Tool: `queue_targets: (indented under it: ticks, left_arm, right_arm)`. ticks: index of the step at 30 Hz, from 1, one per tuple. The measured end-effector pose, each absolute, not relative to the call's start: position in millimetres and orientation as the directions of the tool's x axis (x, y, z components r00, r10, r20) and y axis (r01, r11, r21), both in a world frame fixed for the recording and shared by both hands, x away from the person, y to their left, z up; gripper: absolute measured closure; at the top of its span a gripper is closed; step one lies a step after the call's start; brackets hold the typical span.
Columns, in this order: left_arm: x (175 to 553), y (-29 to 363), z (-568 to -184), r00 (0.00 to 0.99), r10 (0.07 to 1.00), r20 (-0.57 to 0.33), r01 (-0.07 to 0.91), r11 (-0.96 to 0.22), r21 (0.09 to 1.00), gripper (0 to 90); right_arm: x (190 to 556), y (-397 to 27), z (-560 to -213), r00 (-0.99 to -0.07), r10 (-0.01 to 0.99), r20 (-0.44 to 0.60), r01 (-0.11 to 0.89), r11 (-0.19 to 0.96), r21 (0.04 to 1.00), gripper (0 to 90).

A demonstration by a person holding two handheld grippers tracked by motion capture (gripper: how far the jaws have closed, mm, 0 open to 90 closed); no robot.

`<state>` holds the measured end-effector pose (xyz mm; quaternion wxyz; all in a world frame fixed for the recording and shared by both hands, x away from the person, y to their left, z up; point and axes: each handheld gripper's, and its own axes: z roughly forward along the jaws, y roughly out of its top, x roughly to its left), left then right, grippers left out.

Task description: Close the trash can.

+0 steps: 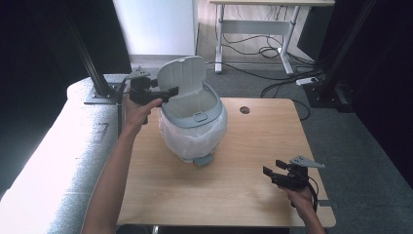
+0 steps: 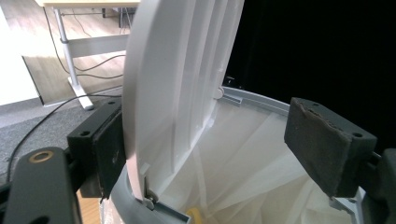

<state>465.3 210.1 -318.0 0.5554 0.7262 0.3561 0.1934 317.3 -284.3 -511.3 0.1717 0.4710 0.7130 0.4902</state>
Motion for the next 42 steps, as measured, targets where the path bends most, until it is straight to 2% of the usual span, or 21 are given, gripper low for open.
queue_targets:
  ticks: [8, 11, 12, 13, 16, 20, 22, 36, 37, 38, 42]
  left_arm:
    - [435, 195, -331, 0.735, 0.668, -0.114, 0.285, -0.152, 0.946, 16.9]
    - [421, 184, -335, 0.722, 0.691, -0.032, 0.24, -0.207, 0.948, 16.3]
    - [421, 184, -335, 0.722, 0.691, -0.032, 0.24, -0.207, 0.948, 18.3]
    - [418, 179, -338, 0.771, 0.628, -0.108, 0.282, -0.185, 0.941, 16.7]
    - [416, 168, -346, 0.739, 0.671, -0.065, 0.291, -0.23, 0.929, 17.7]
    - [421, 163, -346, 0.692, 0.72, -0.057, 0.296, -0.211, 0.931, 20.2]
    - [425, 158, -346, 0.661, 0.75, -0.021, 0.293, -0.233, 0.927, 20.4]
    - [424, 141, -345, 0.594, 0.805, 0.001, 0.312, -0.231, 0.921, 24.0]
    - [423, 138, -346, 0.581, 0.813, 0.052, 0.295, -0.269, 0.917, 24.3]
    - [421, 137, -347, 0.584, 0.811, 0.035, 0.296, -0.253, 0.921, 29.6]
    - [421, 137, -347, 0.589, 0.808, 0.031, 0.3, -0.254, 0.92, 29.7]
  right_arm:
    - [316, -280, -510, -0.497, 0.84, 0.215, 0.504, 0.078, 0.86, 28.1]
    - [315, -278, -510, -0.502, 0.838, 0.213, 0.503, 0.083, 0.86, 28.1]
    - [315, -278, -510, -0.502, 0.838, 0.213, 0.503, 0.083, 0.86, 28.1]
    - [314, -277, -510, -0.504, 0.837, 0.213, 0.505, 0.085, 0.859, 28.1]
    - [314, -275, -510, -0.507, 0.836, 0.212, 0.506, 0.089, 0.858, 28.1]
    - [313, -275, -511, -0.504, 0.837, 0.212, 0.507, 0.088, 0.857, 28.1]
    - [314, -276, -511, -0.504, 0.837, 0.211, 0.508, 0.09, 0.856, 28.1]
    - [314, -275, -513, -0.499, 0.842, 0.205, 0.512, 0.095, 0.854, 28.1]
    - [314, -275, -513, -0.499, 0.842, 0.203, 0.512, 0.097, 0.854, 28.1]
    - [314, -275, -513, -0.5, 0.842, 0.202, 0.512, 0.099, 0.854, 28.1]
    - [314, -275, -513, -0.499, 0.842, 0.205, 0.512, 0.096, 0.853, 28.1]
